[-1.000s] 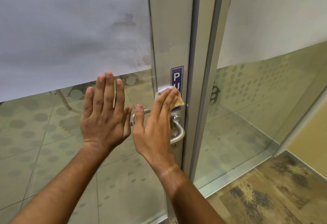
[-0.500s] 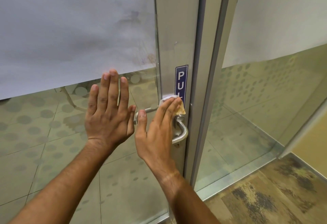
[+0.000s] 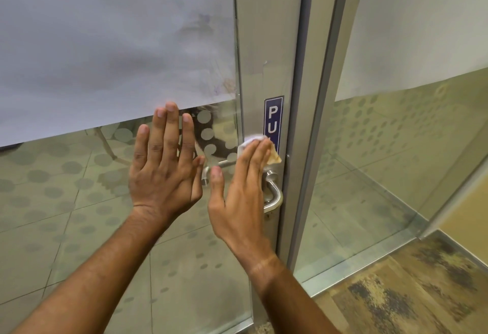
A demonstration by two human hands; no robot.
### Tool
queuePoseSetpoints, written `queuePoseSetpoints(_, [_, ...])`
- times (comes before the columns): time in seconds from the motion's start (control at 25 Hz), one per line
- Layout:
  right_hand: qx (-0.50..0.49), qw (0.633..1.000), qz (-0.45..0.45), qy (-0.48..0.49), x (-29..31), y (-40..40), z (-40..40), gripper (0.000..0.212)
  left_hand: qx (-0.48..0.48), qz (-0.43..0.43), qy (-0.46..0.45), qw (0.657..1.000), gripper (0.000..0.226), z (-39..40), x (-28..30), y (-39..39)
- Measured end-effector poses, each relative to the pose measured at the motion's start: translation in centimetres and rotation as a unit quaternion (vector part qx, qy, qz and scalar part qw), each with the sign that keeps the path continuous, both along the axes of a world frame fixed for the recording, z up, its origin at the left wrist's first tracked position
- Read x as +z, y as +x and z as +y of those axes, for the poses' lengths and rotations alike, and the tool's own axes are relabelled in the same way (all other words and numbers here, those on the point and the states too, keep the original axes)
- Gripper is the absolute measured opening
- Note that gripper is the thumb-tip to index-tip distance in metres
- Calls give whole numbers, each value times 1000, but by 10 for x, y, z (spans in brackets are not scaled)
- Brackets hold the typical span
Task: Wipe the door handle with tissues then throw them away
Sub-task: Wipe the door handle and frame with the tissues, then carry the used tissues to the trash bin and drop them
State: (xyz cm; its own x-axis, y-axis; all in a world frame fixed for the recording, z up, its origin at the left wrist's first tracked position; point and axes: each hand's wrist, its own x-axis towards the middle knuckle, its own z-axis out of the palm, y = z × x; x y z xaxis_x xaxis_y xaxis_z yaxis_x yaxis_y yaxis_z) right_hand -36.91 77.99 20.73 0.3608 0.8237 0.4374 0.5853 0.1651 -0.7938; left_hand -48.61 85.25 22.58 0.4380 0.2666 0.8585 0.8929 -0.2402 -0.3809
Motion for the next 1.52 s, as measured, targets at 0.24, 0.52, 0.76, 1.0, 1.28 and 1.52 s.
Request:
queuePoseSetpoints(0.24, [-49, 987, -43, 150, 61, 18, 32, 72, -20, -7, -4, 1000, 72, -1, 3, 1])
queuePoseSetpoints(0.52, [-100, 986, -133, 11, -3, 35, 6, 68, -14, -10, -35, 999, 71, -4, 5, 1])
queuePoseSetpoints(0.76, [-130, 989, -72, 23, -3, 52, -15, 24, -31, -16, -83, 996, 78, -18, 10, 0])
queuePoseSetpoints(1.0, [-124, 981, -5, 151, 8, 61, -33, 31, -55, -15, -141, 988, 74, -47, 15, -3])
queuePoseSetpoints(1.28, [-38, 974, -76, 210, 26, 43, -55, 33, -33, -60, -186, 980, 75, -95, 6, -15])
queuePoseSetpoints(1.52, [73, 958, -149, 233, 29, 9, -78, 35, 37, -109, -233, 966, 78, -144, 5, -44])
